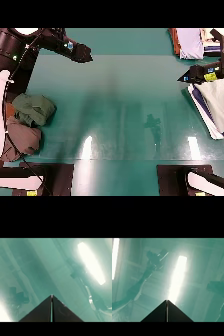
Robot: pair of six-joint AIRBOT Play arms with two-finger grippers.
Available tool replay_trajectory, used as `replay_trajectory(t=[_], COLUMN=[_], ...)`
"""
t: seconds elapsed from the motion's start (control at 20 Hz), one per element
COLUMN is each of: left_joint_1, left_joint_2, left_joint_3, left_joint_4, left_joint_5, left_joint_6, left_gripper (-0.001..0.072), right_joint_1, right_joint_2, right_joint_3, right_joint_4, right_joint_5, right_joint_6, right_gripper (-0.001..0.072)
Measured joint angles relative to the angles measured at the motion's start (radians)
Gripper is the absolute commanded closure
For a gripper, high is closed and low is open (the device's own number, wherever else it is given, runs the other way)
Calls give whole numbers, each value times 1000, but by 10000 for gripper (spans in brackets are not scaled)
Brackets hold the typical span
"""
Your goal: Fold the shirts.
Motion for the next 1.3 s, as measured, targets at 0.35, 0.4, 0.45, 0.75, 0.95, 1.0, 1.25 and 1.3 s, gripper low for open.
replay_trajectory(t=[0.35,0.4,0.45,0.75,0.95,1.0,1.25,1.3], left_joint_1=[0,0,0,0,7,22,216,277], left_joint_2=[0,0,0,0,4,11,97,128], left_joint_3=[0,0,0,0,0,0,-26,-51], left_joint_4=[0,0,0,-1,-2,4,81,89], left_joint_5=[0,0,0,1,21,7,-134,-153], left_joint_6=[0,0,0,0,3,7,21,20], left_gripper=[681,681,682,681,682,682,682,681], right_joint_1=[2,2,2,2,2,2,2,2], right_joint_2=[0,0,0,0,0,0,0,0], right_joint_3=[0,0,0,0,0,0,0,0], right_joint_4=[1,1,1,1,1,1,1,1], right_joint_5=[-2,-2,0,42,63,66,74,75], right_joint_6=[0,0,0,0,0,0,-1,0], right_gripper=[694,694,694,694,694,694,694,694])
